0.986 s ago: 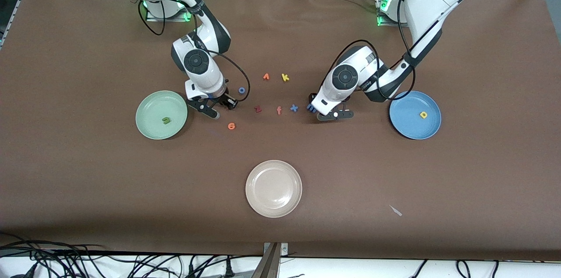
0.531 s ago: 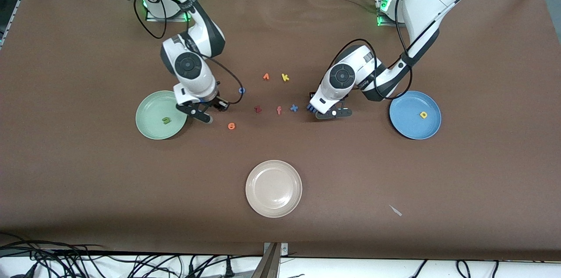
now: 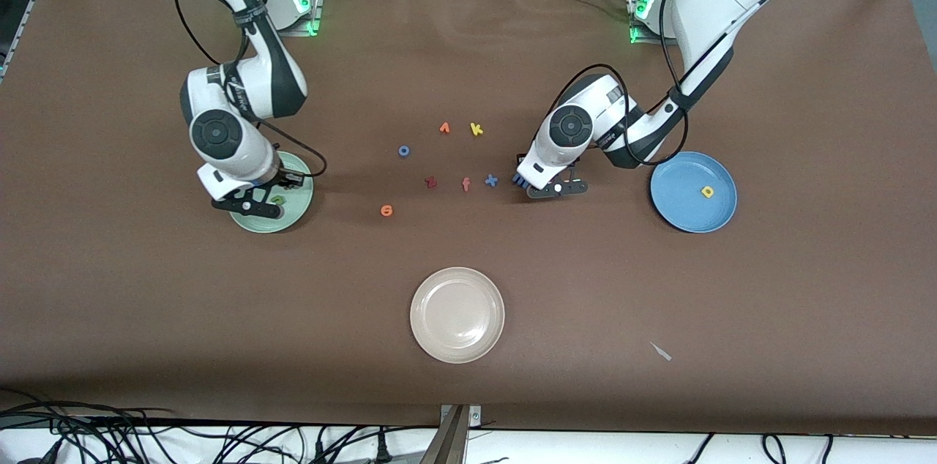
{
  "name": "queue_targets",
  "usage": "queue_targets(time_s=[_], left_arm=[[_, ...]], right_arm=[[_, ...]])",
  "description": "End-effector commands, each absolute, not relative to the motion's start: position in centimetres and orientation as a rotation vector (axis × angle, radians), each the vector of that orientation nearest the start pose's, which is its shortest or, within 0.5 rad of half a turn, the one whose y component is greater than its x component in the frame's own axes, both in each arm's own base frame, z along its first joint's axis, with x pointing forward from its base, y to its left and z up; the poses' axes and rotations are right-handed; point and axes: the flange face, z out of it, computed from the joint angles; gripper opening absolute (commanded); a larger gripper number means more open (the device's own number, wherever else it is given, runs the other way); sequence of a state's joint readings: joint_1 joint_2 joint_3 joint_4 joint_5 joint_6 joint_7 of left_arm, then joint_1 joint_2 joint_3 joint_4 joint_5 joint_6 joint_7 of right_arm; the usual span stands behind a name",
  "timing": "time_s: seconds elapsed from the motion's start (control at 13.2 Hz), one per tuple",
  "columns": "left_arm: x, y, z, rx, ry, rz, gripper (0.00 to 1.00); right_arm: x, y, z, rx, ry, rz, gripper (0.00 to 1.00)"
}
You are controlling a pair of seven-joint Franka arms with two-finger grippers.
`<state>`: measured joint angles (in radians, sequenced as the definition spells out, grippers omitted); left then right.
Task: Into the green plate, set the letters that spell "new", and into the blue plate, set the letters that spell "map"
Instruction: 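Grasp pink w with the right gripper while the left gripper grasps teal d, then place w on green plate with the right gripper while the left gripper places d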
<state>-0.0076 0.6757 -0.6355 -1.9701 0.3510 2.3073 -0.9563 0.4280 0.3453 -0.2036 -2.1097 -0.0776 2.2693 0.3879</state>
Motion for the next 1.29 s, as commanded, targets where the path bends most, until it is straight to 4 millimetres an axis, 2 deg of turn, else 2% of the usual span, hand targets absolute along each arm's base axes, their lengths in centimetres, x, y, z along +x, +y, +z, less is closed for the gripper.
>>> queue_targets(time_s=[0.0,0.08,0.15,0.23,0.3,0.46,0.53,0.61,0.68,0.76,0.91,1.06,1.21], left_arm=[[46.9,-34.0,15.8,-3.065,-0.186,0.367,0.23],[46.9,-34.0,15.8,-3.065,-0.186,0.367,0.21],[47.0,-33.9,15.8,-3.065,-0.189,0.367,0.19],[47.1,-33.9,15.8,-3.066,-0.189,0.366,0.17],[47.2,-33.9,15.9,-3.067,-0.193,0.364,0.12],[47.7,-33.7,16.5,-3.072,-0.203,0.344,0.12],[48.4,-33.3,17.4,-3.074,-0.218,0.327,0.12],[49.5,-32.8,19.1,-3.064,-0.223,0.294,0.12],[50.5,-31.9,21.0,-3.044,-0.234,0.273,0.12],[51.5,-30.3,22.8,-3.03,-0.239,0.267,0.12],[54.0,-26.5,26.2,-3.046,-0.219,0.268,0.12],[55.9,-20.7,27.6,-3.034,-0.149,0.321,0.12],[56.9,-15.3,27.6,-3.022,-0.042,0.407,0.12]], right_arm=[[51.7,10.1,21.2,-3.282,0.074,0.205,0.19],[51.2,9.7,20.6,-3.279,0.078,0.183,0.31],[51.0,9.7,20.3,-3.279,0.077,0.188,0.63],[51.0,9.5,20.4,-3.279,0.083,0.196,0.99],[51.0,9.6,20.7,-3.279,0.084,0.201,1.0],[51.4,9.8,22.0,-3.274,0.09,0.188,1.0],[52.1,10.4,23.2,-3.269,0.082,0.165,1.0],[53.2,11.3,24.7,-3.264,0.077,0.163,1.0],[54.4,13.1,26.4,-3.24,0.083,0.189,1.0],[55.7,14.3,28.3,-3.203,0.128,0.211,1.0],[56.7,18.3,29.4,-3.178,0.067,0.196,1.0],[57.7,22.4,28.9,-3.175,0.09,0.166,1.0],[58.3,26.6,28.3,-3.17,0.168,0.134,0.99]])
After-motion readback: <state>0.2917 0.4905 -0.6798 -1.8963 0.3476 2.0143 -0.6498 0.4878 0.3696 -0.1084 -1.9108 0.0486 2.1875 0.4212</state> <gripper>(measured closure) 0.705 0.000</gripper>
